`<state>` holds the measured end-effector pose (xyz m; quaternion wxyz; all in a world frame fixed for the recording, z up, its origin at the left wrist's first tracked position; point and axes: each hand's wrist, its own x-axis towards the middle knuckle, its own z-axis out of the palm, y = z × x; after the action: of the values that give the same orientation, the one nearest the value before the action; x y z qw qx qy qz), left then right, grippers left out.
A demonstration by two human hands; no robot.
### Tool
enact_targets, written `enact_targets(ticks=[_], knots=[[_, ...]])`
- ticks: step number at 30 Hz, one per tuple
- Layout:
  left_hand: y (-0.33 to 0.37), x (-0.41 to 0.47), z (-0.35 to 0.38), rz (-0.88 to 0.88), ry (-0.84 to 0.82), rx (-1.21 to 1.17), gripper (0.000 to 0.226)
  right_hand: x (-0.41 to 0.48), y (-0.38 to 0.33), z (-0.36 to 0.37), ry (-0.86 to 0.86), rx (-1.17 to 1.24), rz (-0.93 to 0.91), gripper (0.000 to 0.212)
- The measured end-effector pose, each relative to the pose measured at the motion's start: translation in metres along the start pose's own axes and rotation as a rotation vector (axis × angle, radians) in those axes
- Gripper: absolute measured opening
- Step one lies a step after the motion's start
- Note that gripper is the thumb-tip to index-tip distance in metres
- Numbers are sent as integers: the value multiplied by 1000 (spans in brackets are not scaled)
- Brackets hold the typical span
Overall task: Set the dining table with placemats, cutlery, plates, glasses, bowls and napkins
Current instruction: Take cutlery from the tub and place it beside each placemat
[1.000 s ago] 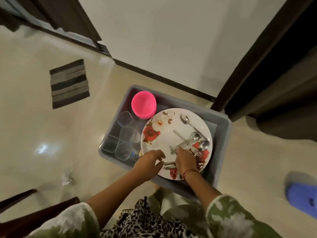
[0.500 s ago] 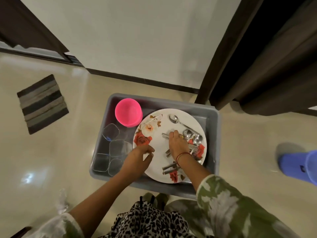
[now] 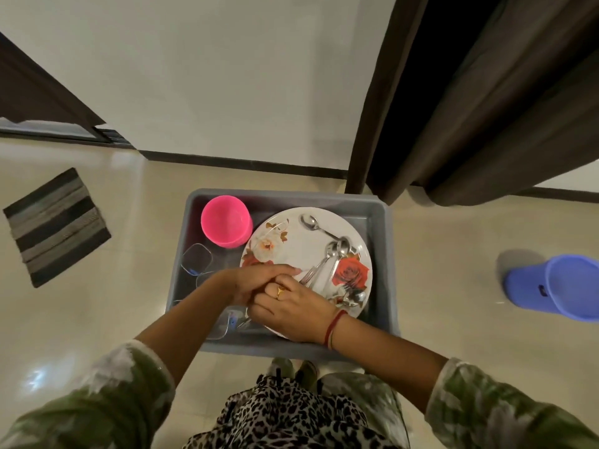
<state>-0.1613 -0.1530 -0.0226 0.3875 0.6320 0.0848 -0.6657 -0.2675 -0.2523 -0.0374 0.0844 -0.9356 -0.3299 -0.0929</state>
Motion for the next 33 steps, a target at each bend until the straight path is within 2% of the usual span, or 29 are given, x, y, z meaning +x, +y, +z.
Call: enact_targets(ticks=[2,4,8,10,12,13,15,17,22,30,33], knots=[[-8,-2,-3,16,-98,-72,29,-5,0,3,-1,-15,-10,11],[-13,-1,0,5,-128,-100,26,-11,-3,6,-4,-52,-8,19],[-17,-3,17,-5,-75,-83,29,-28,-11,1,37,-45,34,25],[-19,-2,22,27,71,-174,27,-43,-9,1,116,-7,163,28],[-21,6,20,55,142,-346,26,-61,4,6,172,59,403,30],[-21,7,19,56,183,-399,26,-69,14,10,135,112,527,26],[-24,10,16,62,277,-397,25,-82,32,21,-134,208,641,25],[-28,9,15,79,334,-386,23,-86,39,33,-446,198,536,31],[-40,7,10,126,374,-406,20,-75,32,54,-650,62,339,35],[-52,4,10,134,394,-364,21,-74,28,57,-662,25,376,40],[-50,6,13,162,454,-302,19,-66,25,51,-601,153,434,40]])
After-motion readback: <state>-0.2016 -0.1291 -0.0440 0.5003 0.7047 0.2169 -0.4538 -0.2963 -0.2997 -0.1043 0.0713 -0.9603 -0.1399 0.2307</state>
